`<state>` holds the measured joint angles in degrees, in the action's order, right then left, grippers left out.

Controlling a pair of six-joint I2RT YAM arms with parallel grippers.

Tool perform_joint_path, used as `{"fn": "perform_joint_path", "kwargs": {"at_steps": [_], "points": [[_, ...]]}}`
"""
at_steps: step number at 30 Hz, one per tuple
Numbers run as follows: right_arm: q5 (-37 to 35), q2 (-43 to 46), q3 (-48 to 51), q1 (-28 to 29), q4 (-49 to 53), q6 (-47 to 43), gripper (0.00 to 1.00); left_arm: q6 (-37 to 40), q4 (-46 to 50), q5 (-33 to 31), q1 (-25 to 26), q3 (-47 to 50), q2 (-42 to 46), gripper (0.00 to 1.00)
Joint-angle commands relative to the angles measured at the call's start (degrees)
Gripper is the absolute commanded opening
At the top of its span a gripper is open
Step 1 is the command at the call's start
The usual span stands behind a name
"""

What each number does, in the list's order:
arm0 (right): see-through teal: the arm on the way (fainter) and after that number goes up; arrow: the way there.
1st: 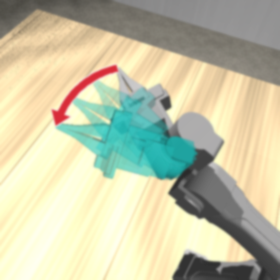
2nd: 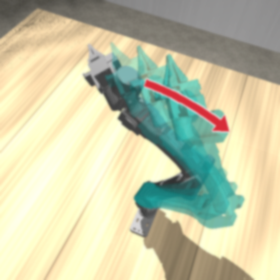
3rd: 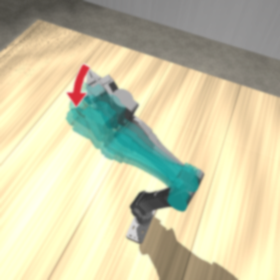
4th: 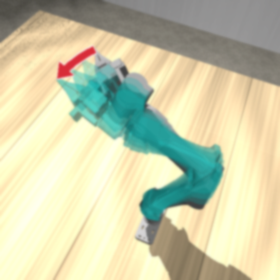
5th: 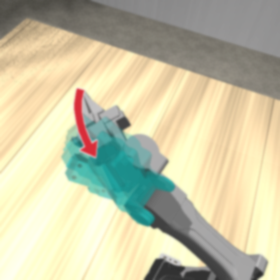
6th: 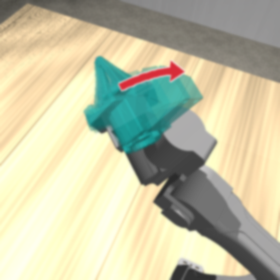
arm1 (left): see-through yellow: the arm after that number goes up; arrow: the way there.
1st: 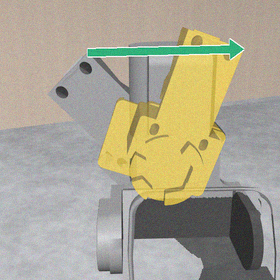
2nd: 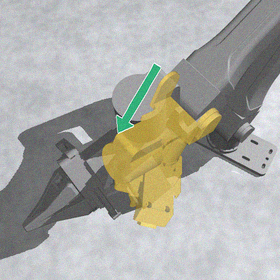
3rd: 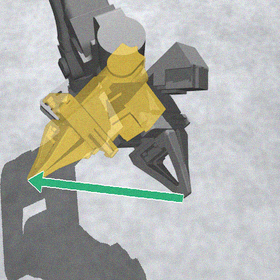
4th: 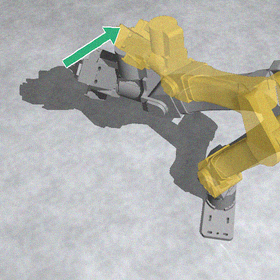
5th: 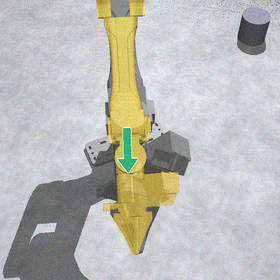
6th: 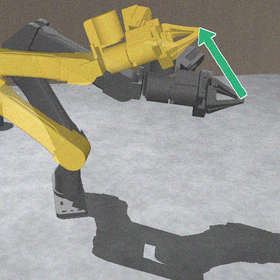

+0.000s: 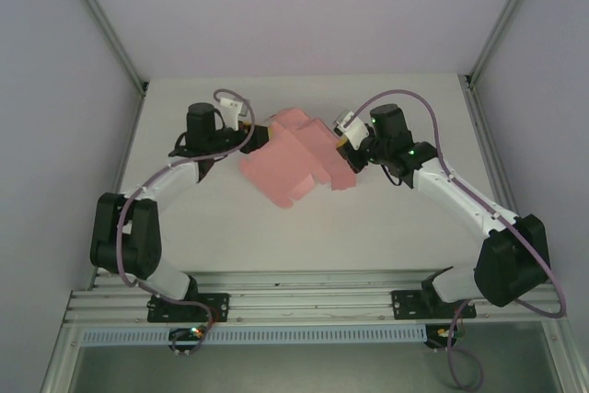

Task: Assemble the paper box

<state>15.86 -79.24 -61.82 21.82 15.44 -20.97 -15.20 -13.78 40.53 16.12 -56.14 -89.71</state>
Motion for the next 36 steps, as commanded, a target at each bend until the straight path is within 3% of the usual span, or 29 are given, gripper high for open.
{"fn": "perform_joint_path", "kwargs": {"at_steps": [1, 4, 13, 16, 20, 24, 30, 33, 35, 36], "points": [[3.2, -0.4, -2.0, -0.5, -0.2, 1.8, 0.0, 1.2, -3.7, 3.3, 0.7, -0.7, -1.5, 0.43], [4.1, -0.4, -2.0, -0.7, -0.7, 2.3, 0.0, 1.5, -4.0, 4.0, 0.8, -1.3, -2.5, 0.41], [4.2, -2.3, -2.0, -1.0, 0.5, 3.3, 0.0, 5.1, -6.0, 2.1, 2.5, 0.2, -1.6, 0.16], [4.1, -2.3, -1.9, -1.1, 0.8, 3.5, 0.0, 9.2, -3.1, -1.5, 4.1, 0.4, -0.2, 0.12], [4.0, -1.5, -1.0, -1.2, 0.2, 3.6, 0.0, 17.2, 4.4, -12.6, 7.4, 0.3, 2.3, 0.0], [4.0, -1.1, -0.2, -1.2, 0.0, 3.8, 0.0, 23.3, 8.0, -21.0, 12.6, 0.7, 4.0, 0.0], [4.8, -1.1, 0.5, -1.1, -0.5, 5.2, 0.0, 29.9, 8.1, -27.1, 19.6, 0.9, 4.1, 0.0], [4.1, -1.1, 1.5, -1.1, -1.2, 5.4, 0.0, 27.6, 7.9, -31.8, 20.5, 0.9, 3.4, 0.0], [3.4, 0.4, 1.5, -1.2, -0.8, 4.9, 0.0, 24.6, 7.4, -31.6, 19.3, 1.5, 3.5, 0.14], [3.2, 0.6, 1.3, -1.3, -0.4, 4.7, 0.0, 23.2, 7.3, -31.4, 18.7, 1.9, 3.8, 0.33]]}}
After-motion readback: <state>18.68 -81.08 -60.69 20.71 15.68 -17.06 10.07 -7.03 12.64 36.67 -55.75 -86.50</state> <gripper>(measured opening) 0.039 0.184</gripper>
